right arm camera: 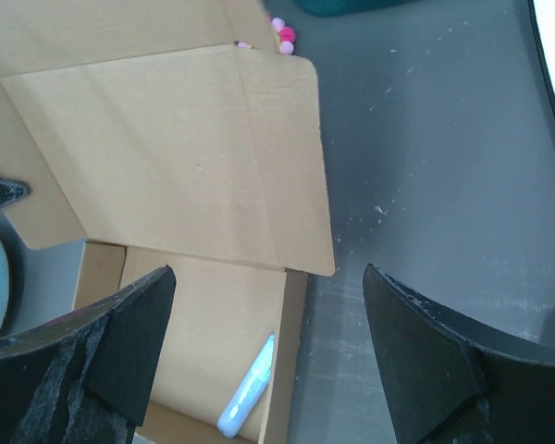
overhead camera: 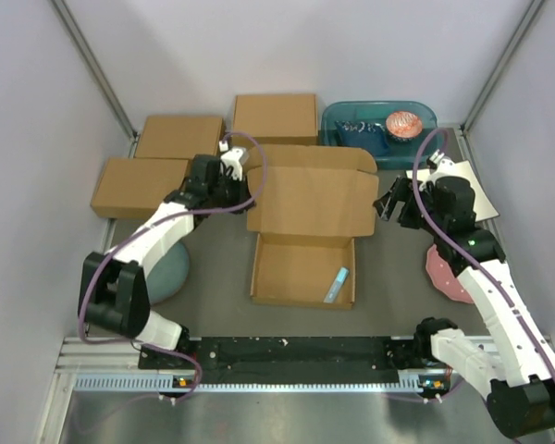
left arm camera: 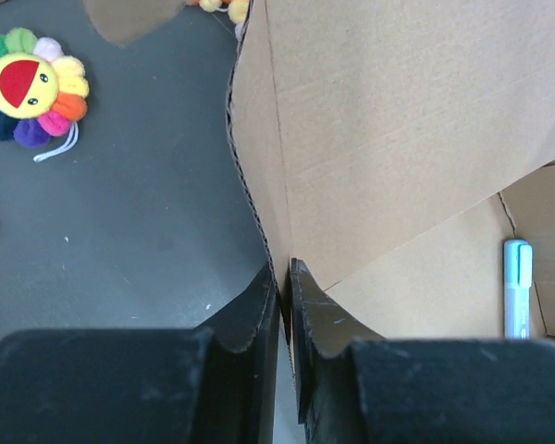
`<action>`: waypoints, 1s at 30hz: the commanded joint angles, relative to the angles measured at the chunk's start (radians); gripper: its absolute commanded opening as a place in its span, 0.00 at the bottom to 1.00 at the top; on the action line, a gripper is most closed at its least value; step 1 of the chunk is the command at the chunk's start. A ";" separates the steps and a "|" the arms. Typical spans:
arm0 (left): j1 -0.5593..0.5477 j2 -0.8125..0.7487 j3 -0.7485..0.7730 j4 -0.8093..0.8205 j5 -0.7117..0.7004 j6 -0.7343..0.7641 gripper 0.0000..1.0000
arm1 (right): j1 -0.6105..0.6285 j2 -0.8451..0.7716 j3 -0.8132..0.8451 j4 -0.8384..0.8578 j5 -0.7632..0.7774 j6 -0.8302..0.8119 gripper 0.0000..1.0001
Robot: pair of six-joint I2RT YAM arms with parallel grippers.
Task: Fold the paper box
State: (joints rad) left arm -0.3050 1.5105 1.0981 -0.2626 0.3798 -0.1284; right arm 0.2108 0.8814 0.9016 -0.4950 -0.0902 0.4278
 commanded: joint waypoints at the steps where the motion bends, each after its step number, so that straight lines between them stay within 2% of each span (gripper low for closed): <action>1: -0.034 -0.150 -0.145 0.181 -0.062 -0.054 0.13 | -0.007 0.019 0.079 -0.028 0.017 -0.043 0.84; 4: -0.051 -0.229 -0.240 0.284 -0.096 -0.047 0.13 | -0.007 0.021 0.069 -0.021 0.027 -0.043 0.84; 7: -0.051 -0.279 -0.285 0.312 -0.113 -0.018 0.12 | -0.007 0.025 0.046 0.013 0.014 -0.052 0.83; 17: -0.063 -0.341 -0.336 0.362 -0.120 0.003 0.11 | -0.007 0.165 0.077 0.050 -0.089 -0.139 0.80; 25: -0.072 -0.351 -0.365 0.404 -0.108 -0.004 0.11 | -0.005 0.180 -0.049 0.318 -0.082 -0.092 0.79; 30: -0.077 -0.354 -0.376 0.416 -0.111 -0.004 0.10 | 0.004 0.249 -0.047 0.349 -0.080 -0.107 0.78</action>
State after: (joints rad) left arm -0.3744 1.1847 0.7330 0.0719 0.2680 -0.1417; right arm 0.2111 1.0889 0.8448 -0.2592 -0.1604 0.3252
